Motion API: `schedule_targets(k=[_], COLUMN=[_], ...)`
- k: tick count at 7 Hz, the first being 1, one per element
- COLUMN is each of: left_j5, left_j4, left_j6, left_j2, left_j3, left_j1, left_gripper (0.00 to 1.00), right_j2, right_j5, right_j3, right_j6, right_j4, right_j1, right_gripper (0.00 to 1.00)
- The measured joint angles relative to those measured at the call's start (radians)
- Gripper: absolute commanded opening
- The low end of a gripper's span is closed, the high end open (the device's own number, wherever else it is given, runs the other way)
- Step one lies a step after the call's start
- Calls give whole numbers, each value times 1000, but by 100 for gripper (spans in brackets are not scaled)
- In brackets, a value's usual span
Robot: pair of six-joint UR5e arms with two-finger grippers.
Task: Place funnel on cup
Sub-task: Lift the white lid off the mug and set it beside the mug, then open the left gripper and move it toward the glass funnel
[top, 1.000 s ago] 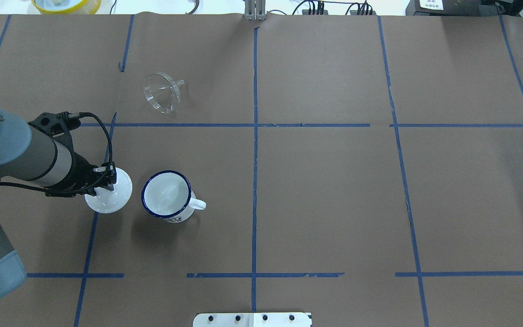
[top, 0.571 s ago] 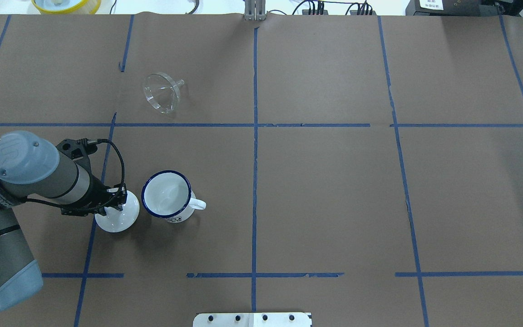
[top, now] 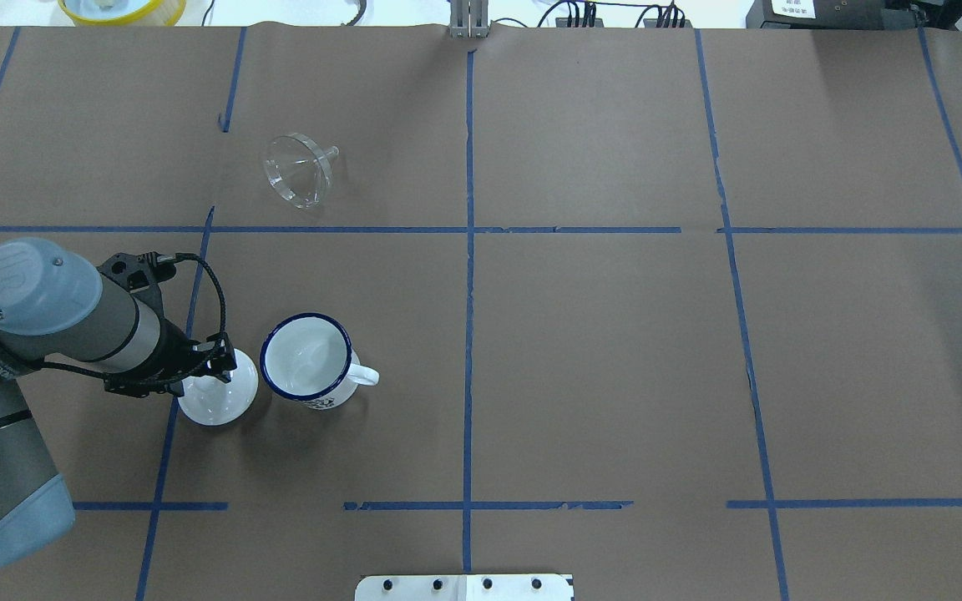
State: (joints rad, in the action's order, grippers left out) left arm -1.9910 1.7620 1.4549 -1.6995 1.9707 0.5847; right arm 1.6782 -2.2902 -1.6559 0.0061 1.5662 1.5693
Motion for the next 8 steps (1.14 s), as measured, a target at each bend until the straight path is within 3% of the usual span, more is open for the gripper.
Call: schedule_targets(k=[3,5,7,8], left_j5=[-17,-35,-12,57], left_j4=[-9,58,369,559], left_j6=[6,118,388,525], left_j2=[11,-71,-154,-190], left_j3=[43,-41,-227,-320], left_j1=[96,232,279,282], left_gripper=[100,100,100,100], right_j2=[0,0,0,0], right_j5=[0,0,0,0], right_j3=[0,1,0,0], right_j6=[0,0,0,0], right_j4=[0,0,0,0], right_j1=[0,0,0,0], right_gripper=[100,100,100,100])
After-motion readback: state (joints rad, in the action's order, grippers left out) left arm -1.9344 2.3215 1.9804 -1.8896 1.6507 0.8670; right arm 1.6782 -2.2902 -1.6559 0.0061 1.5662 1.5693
